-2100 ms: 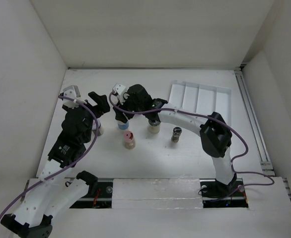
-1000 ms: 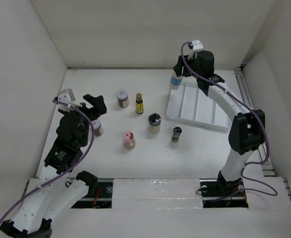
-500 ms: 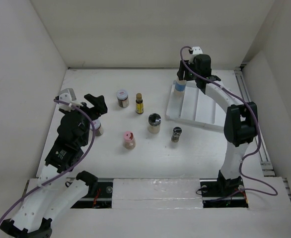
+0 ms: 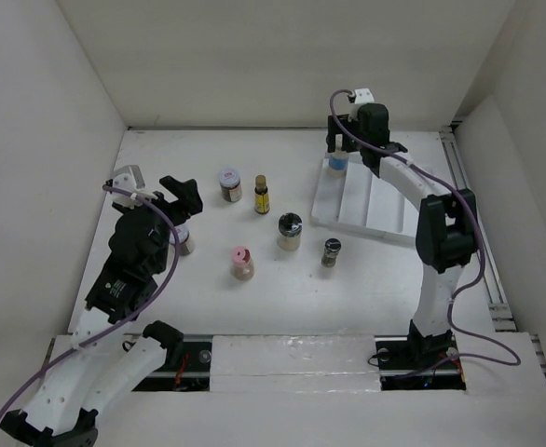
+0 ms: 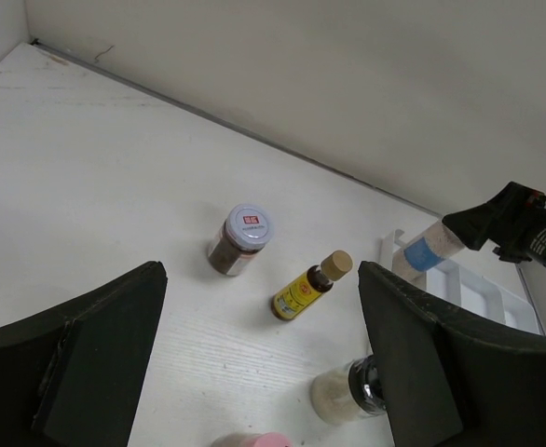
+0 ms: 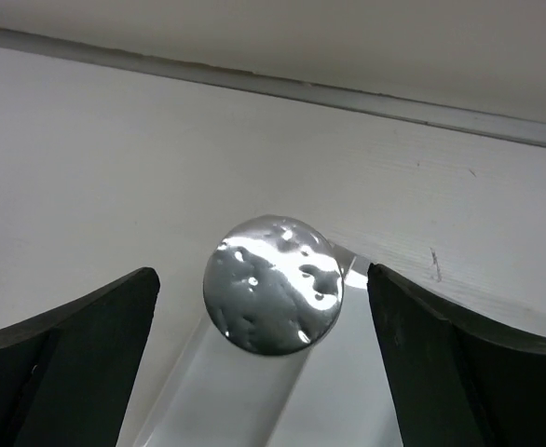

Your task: Organize the condiment bottles

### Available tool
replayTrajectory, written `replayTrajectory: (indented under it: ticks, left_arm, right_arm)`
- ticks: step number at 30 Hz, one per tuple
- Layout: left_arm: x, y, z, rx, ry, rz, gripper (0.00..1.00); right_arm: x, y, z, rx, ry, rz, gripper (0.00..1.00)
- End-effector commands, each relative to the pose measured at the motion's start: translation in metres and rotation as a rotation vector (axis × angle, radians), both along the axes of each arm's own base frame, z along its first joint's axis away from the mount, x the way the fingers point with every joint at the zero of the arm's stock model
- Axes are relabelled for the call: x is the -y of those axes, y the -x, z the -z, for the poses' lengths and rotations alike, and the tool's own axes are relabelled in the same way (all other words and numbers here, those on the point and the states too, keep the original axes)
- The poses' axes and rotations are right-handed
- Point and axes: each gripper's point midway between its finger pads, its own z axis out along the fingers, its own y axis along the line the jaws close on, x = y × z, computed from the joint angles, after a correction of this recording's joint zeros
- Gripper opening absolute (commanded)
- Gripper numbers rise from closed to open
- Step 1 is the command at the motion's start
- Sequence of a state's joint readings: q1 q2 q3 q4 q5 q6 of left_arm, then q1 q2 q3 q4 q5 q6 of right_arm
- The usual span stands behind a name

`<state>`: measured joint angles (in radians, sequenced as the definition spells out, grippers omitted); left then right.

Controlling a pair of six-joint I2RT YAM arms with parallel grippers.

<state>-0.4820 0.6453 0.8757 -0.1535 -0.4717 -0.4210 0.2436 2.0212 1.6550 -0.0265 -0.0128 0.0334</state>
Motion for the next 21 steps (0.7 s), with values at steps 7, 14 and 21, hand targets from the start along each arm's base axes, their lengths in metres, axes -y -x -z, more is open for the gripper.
replayTrajectory:
  ticks: [7,14,21]
  left_arm:
    - [0.006,-0.005,-0.005,0.022,0.012,0.02,0.8]
    - [0.007,-0.005,-0.005,0.022,0.013,0.031,0.81]
    - [0.009,-0.005,-0.005,0.021,0.022,0.04,0.81]
  right_arm:
    - [-0.06,0.088,-0.096,0.179,-0.031,-0.133,0.96]
    - [-0.166,0.184,-0.074,0.115,-0.102,-0.498,0.8]
    - [-0.227,0.168,-0.065,0.108,-0.103,-0.651,0.92]
